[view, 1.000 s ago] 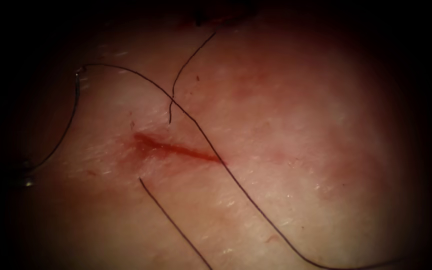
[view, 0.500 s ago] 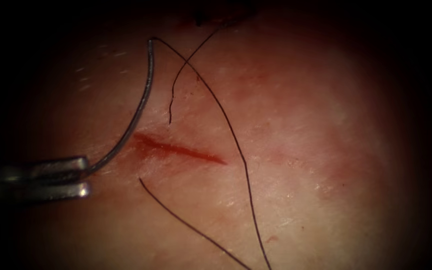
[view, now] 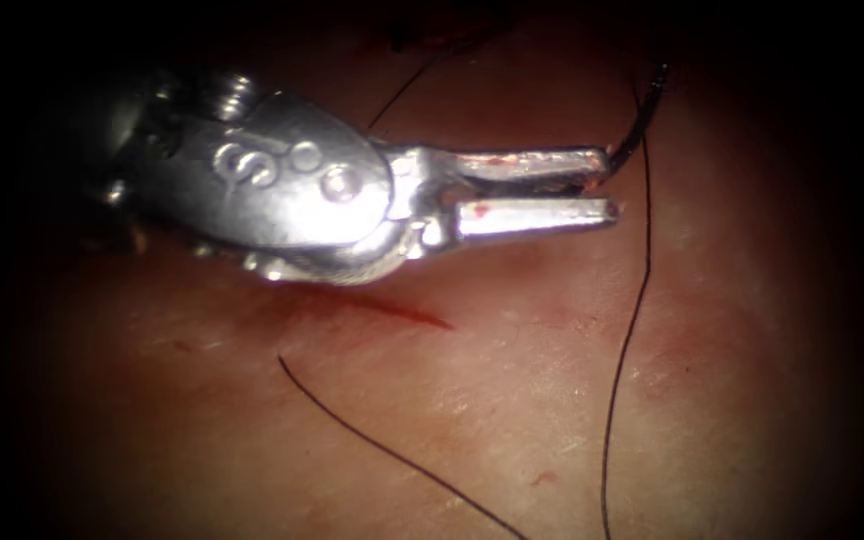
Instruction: Wound Closure
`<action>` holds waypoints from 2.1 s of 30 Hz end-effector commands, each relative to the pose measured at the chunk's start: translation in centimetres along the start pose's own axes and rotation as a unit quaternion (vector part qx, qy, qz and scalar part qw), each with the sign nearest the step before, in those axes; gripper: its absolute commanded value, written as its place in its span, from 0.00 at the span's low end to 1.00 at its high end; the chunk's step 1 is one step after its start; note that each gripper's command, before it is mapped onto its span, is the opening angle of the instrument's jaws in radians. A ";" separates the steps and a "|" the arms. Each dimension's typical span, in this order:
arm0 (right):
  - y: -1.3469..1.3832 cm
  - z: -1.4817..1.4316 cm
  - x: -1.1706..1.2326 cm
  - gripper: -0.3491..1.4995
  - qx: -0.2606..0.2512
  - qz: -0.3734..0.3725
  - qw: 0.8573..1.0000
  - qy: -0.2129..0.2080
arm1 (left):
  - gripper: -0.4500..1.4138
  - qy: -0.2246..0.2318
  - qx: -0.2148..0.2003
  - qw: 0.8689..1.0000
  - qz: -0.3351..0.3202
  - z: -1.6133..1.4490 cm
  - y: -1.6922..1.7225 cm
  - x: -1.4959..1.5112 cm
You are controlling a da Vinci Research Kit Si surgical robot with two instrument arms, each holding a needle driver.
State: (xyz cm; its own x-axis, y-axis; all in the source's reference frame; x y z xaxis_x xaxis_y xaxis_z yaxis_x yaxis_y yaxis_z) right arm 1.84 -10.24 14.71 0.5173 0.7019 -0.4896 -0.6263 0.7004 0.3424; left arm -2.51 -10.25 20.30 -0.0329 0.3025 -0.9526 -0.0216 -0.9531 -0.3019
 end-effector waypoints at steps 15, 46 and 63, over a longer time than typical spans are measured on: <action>0.10 -0.24 0.24 0.97 -0.015 -0.021 1.000 0.017 | 0.00 -0.053 0.010 0.998 -0.031 0.37 -0.28 -1.82; 1.29 -0.11 0.74 0.99 -0.067 -0.020 0.997 0.022 | 0.95 -0.095 0.033 0.980 -0.174 -0.15 -0.47 -1.19; 1.12 0.25 0.72 0.99 -0.038 -0.026 0.998 0.033 | 0.91 -0.180 -0.043 0.982 -0.032 -1.03 0.92 -0.20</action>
State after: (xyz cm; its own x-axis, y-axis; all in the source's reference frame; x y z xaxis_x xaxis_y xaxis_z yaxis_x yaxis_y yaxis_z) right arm 1.56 -8.79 14.94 0.5147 0.6501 -0.5590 -0.6461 0.7227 0.2456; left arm -1.37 -11.12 20.14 -0.4021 0.3006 -0.8648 0.0455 -0.9368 -0.3468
